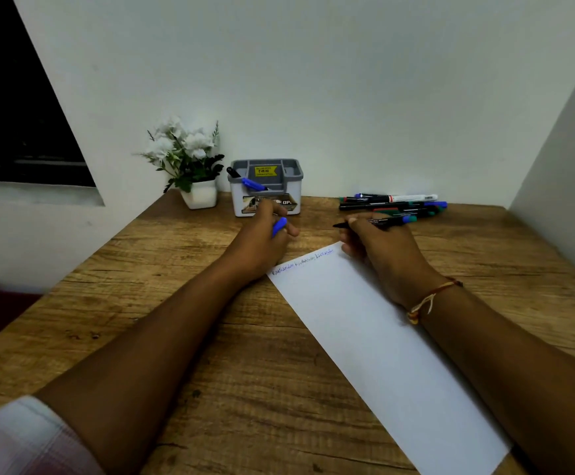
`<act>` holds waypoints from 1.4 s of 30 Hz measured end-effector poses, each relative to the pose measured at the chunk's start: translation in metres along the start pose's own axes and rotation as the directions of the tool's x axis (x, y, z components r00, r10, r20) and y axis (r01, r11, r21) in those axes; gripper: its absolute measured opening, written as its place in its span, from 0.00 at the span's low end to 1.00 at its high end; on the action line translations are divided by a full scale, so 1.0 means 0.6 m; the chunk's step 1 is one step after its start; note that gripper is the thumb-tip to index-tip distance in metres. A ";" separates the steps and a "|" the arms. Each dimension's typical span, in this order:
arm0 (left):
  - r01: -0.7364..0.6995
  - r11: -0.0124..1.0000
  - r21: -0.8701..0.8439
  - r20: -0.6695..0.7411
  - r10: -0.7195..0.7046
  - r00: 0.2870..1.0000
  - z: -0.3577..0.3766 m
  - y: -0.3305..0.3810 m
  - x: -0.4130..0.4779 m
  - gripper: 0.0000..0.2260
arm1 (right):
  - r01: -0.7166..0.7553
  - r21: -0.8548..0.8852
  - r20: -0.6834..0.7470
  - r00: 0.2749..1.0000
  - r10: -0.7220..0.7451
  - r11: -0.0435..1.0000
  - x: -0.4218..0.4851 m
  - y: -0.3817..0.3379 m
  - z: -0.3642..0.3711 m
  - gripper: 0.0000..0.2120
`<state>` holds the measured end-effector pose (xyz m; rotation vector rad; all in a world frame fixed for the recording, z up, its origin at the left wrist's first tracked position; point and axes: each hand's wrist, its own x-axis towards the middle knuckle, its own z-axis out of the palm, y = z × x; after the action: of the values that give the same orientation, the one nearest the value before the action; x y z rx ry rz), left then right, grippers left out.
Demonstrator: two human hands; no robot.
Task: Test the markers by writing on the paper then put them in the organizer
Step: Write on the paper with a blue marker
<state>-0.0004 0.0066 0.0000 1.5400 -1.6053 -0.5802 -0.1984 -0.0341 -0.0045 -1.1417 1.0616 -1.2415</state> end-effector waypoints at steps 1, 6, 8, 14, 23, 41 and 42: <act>-0.011 1.000 -0.023 -0.017 0.011 1.000 0.001 0.001 -0.001 0.09 | 0.002 0.029 0.007 1.000 -0.002 1.000 -0.003 -0.004 0.001 0.07; -0.054 0.995 -0.078 -0.086 0.047 0.995 0.003 0.004 -0.001 0.09 | 0.136 -0.007 0.071 0.988 -0.135 0.991 -0.022 -0.019 0.003 0.03; -0.073 0.992 -0.106 -0.099 0.062 0.993 0.003 0.004 -0.001 0.09 | 0.210 -0.072 0.096 0.974 -0.203 0.975 -0.028 -0.019 0.001 0.03; -0.005 0.851 -0.525 -0.136 -0.079 0.988 0.004 0.010 0.004 0.05 | 0.346 -0.063 0.190 0.925 -0.329 0.936 -0.050 -0.028 -0.003 0.09; 0.169 0.668 -0.725 -0.035 -0.281 0.959 -0.002 0.018 0.002 0.09 | 0.773 -0.345 0.488 0.632 -0.602 0.532 -0.077 -0.027 0.003 0.20; 0.144 0.718 -0.681 0.012 -0.185 0.983 0.009 0.015 -0.001 0.15 | 0.841 -0.449 0.543 0.524 -0.656 0.300 -0.047 0.001 0.001 0.17; 0.143 0.723 -0.676 0.009 -0.186 0.983 0.009 0.014 -0.001 0.15 | 0.839 -0.443 0.539 0.530 -0.655 0.315 -0.047 0.002 0.002 0.16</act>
<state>-0.0096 0.0073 0.0036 1.1190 -1.0242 -1.0718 -0.1985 -0.0056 -0.0058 -2.5548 0.7390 -1.3501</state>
